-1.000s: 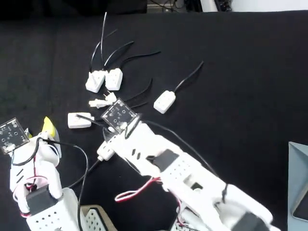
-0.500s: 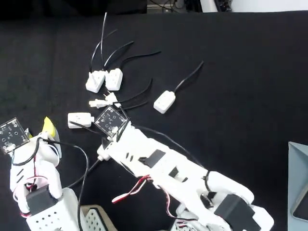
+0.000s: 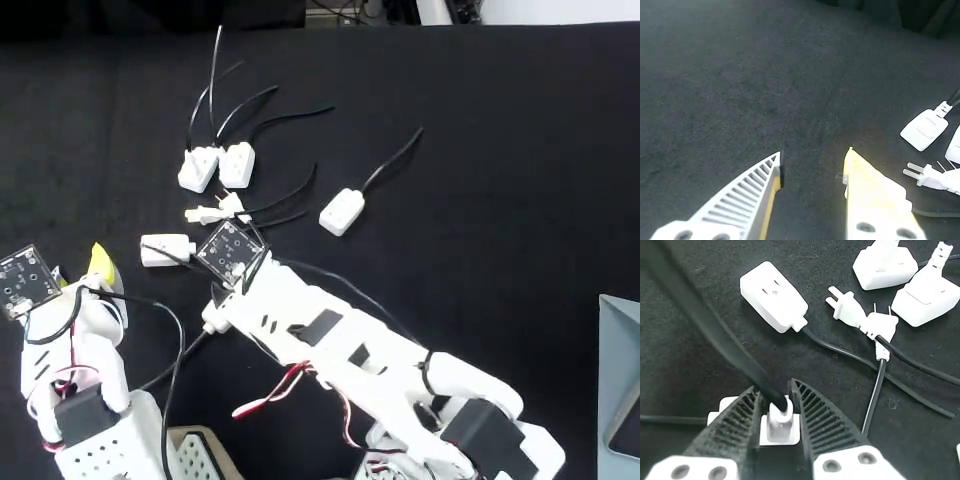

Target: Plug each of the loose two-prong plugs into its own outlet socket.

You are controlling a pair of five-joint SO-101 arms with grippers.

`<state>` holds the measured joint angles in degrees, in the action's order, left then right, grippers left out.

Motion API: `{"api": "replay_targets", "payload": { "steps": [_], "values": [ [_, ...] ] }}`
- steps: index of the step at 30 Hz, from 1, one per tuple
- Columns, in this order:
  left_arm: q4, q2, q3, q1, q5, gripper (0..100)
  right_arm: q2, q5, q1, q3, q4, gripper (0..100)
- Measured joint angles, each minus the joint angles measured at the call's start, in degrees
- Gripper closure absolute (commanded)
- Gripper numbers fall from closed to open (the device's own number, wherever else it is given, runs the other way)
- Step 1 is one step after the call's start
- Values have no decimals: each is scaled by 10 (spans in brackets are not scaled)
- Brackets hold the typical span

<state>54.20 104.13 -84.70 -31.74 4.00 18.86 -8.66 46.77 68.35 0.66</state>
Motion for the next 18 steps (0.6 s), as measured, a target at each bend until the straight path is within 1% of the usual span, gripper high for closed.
{"api": "replay_targets", "payload": {
  "steps": [18],
  "values": [
    [0,0,0,-4,0,794,-2,-1,-8,15,-17,987]
  ]
}}
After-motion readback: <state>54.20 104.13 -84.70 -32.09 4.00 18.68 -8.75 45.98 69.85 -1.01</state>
